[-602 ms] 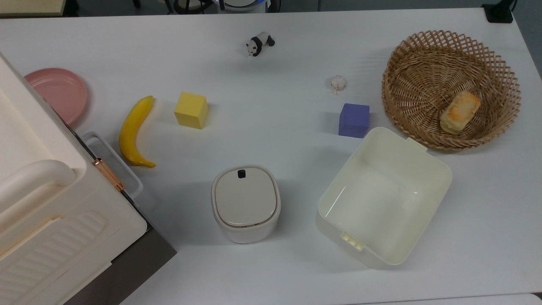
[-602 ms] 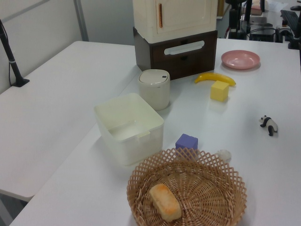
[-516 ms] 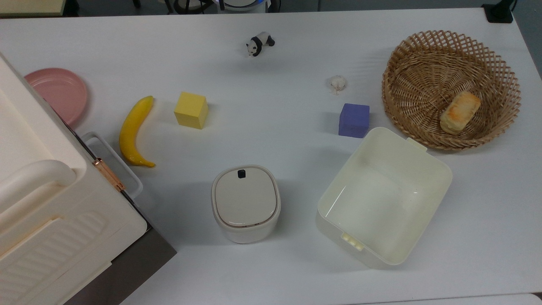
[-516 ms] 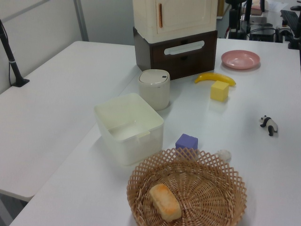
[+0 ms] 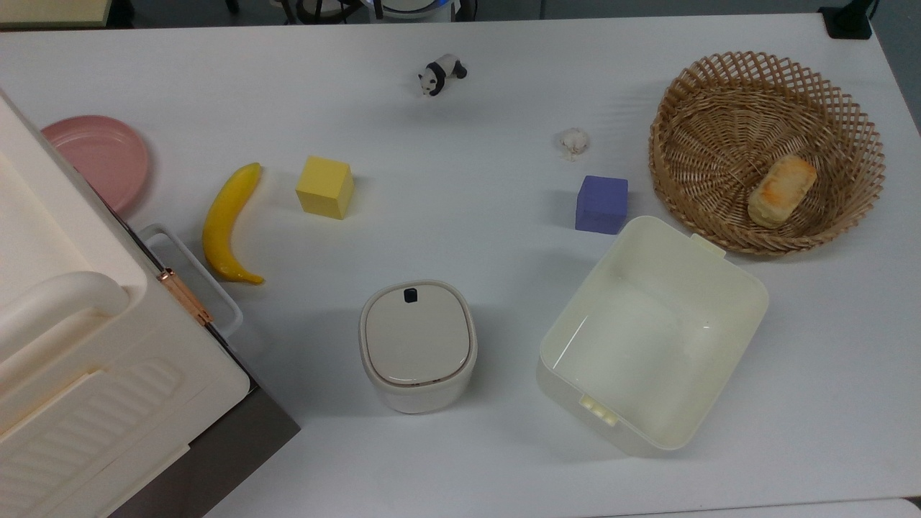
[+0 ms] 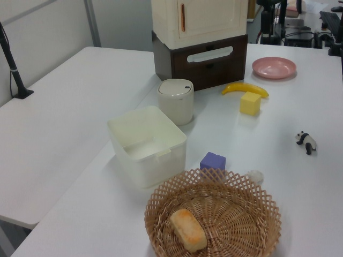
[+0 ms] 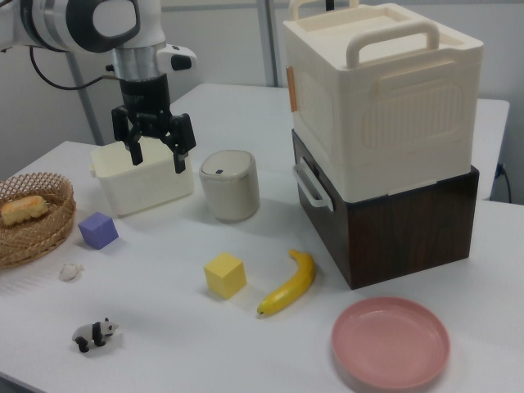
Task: Open the trash can
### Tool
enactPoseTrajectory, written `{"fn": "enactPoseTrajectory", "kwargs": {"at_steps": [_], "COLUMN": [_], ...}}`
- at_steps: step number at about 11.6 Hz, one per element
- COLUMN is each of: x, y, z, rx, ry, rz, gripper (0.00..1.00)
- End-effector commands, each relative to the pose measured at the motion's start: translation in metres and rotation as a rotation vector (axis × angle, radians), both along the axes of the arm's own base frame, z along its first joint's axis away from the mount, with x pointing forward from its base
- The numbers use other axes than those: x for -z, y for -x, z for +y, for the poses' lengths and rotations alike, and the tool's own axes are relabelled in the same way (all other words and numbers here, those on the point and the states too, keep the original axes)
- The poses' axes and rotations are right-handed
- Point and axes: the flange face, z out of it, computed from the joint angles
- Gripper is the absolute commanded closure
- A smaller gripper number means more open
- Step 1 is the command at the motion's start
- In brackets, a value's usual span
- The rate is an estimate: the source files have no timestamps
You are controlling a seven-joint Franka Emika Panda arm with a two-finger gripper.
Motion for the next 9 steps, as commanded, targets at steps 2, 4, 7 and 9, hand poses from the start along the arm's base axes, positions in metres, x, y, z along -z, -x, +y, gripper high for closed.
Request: {"fn": "enactPoseTrajectory", "kwargs": {"at_steps": [2,4,7,9], "x": [-0.0054,-0.0069,-0.0071,-0.0096], "y": [0.0083,0.0090,0.0094,0.0107], "z": [-0.0037,-0.0088,-0.0103,-0.0110], "rx": [-0.015,-0.006,-0.003,-0.001], "ry": [0.000,0.002,0.000,0.000], "rz": [-0.002,-0.005,-0.007,-0.011], "gripper": [0.00,0.00,0.00,0.00]}}
